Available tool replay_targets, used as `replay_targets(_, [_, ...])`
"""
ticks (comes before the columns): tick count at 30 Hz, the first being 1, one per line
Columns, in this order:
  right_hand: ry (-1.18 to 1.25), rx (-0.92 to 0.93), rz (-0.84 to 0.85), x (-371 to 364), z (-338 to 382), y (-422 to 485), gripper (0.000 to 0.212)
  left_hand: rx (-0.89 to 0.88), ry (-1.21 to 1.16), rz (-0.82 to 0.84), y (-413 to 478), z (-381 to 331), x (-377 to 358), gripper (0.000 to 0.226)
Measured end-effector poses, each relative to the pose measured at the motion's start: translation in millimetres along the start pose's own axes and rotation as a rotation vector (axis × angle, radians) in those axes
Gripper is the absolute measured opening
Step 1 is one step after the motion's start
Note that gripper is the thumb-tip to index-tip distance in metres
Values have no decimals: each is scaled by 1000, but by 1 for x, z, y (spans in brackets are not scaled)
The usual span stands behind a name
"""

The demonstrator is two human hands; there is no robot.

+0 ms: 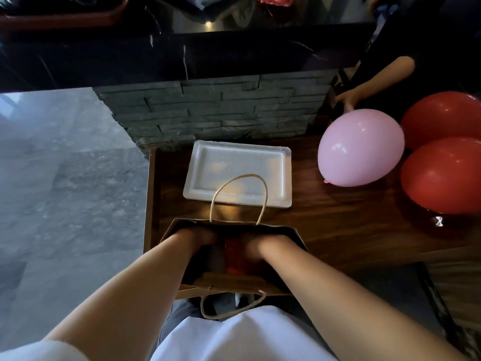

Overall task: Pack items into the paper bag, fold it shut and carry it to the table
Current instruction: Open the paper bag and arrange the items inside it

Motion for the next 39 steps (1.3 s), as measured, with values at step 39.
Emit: replay_targets(39, [37,31,-40,-18,-1,2,52,-85,694,-212,-16,-19,-6,44])
Point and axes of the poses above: each hand's wrist, its own y-axis towards the middle knuckle, its own x-axis out of the back of the hand, z = x × y, the point moved 1 cm from there along y, towards the middle knuckle, and after that the axes turned 3 degrees about x, right-handed, at the moved point
